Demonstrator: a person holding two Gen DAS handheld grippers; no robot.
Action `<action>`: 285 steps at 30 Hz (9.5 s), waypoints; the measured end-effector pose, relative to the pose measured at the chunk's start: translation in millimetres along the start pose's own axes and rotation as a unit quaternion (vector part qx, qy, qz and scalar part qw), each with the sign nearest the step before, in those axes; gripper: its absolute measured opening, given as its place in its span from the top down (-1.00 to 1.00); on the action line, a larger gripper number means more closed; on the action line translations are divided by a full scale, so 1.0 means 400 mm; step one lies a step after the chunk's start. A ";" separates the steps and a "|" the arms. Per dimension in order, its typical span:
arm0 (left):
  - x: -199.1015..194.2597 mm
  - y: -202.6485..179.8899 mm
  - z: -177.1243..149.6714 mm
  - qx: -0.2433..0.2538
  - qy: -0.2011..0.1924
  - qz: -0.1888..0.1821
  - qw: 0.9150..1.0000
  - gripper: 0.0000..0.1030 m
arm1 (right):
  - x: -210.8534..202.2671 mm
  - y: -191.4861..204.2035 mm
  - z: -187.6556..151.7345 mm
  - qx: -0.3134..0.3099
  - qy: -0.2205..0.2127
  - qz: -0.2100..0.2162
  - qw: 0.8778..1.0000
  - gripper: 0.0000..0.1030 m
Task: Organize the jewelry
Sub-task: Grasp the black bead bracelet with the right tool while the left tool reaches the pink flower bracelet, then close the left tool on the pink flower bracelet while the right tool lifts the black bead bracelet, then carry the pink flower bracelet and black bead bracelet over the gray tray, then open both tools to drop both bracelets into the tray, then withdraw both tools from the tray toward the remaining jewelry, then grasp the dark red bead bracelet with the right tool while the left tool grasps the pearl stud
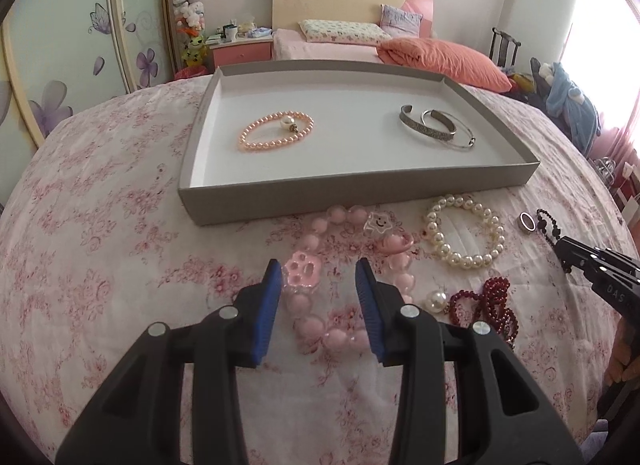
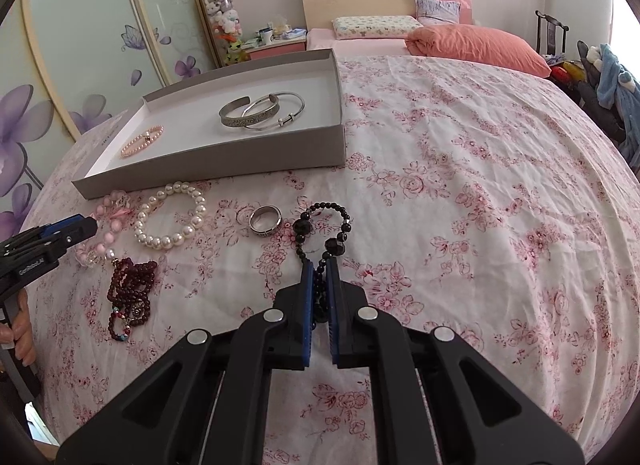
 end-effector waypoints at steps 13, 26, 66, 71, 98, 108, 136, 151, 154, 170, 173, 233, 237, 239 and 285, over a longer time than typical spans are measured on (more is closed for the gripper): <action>0.004 0.030 -0.015 0.006 -0.001 0.025 1.000 0.56 | -0.001 0.000 -0.003 0.001 0.001 0.004 1.000 0.85; -0.027 0.121 -0.052 -0.017 -0.002 0.051 0.999 0.54 | 0.009 0.027 -0.001 -0.012 0.004 0.009 1.000 0.85; -0.035 0.110 -0.047 -0.022 -0.010 0.035 0.999 0.56 | -0.007 0.018 0.035 -0.001 -0.030 -0.001 1.000 0.88; -0.061 0.115 -0.037 -0.030 -0.028 0.026 0.999 0.56 | -0.038 0.032 0.054 -0.008 -0.057 0.004 0.998 0.88; -0.214 0.064 0.042 -0.063 -0.122 -0.038 0.990 0.56 | -0.179 0.179 0.142 -0.061 -0.172 0.058 0.982 0.88; -0.272 0.050 0.078 -0.075 -0.158 -0.051 0.983 0.56 | -0.219 0.223 0.166 -0.074 -0.204 0.066 0.974 0.88; -0.244 0.022 0.282 -0.083 -0.206 -0.005 0.975 0.55 | -0.158 0.281 0.347 -0.107 -0.262 0.051 0.958 0.88; -0.062 0.045 0.375 -0.093 -0.170 0.009 0.981 0.55 | 0.031 0.248 0.428 -0.063 -0.201 0.075 0.975 0.88; -0.040 0.044 0.381 -0.093 -0.164 0.004 0.982 0.55 | 0.060 0.247 0.429 -0.058 -0.188 0.077 0.977 0.88; 0.016 0.054 0.377 -0.101 -0.152 -0.004 0.983 0.40 | 0.117 0.217 0.400 -0.041 -0.155 0.071 0.985 0.27; 0.021 0.057 0.368 -0.103 -0.146 -0.002 0.984 0.40 | 0.119 0.215 0.395 -0.041 -0.152 0.069 0.985 0.27; -0.078 0.132 0.032 -0.088 -0.086 0.024 0.992 0.16 | 0.034 0.329 -0.078 -0.146 0.031 0.056 0.987 0.26; -0.073 0.126 0.030 -0.087 -0.083 0.022 0.993 0.15 | 0.027 0.315 -0.075 -0.138 0.028 0.055 0.989 0.64; -0.071 0.122 0.030 -0.086 -0.082 0.021 0.993 0.15 | 0.024 0.307 -0.076 -0.134 0.028 0.056 0.989 0.71; -0.019 -0.158 -0.040 0.051 -0.008 -0.025 0.998 0.67 | -0.044 0.118 -0.091 -0.038 -0.002 -0.003 0.999 0.75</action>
Point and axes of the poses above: each gripper's, at about its wrist camera, not at the fingertips, and x roughly the way its jaws point, y to its left, z to its top, the point moved 8 cm from there along x, roughly the way its jaws point, and after that the axes turned 7 degrees about z, right-handed, at the moved point
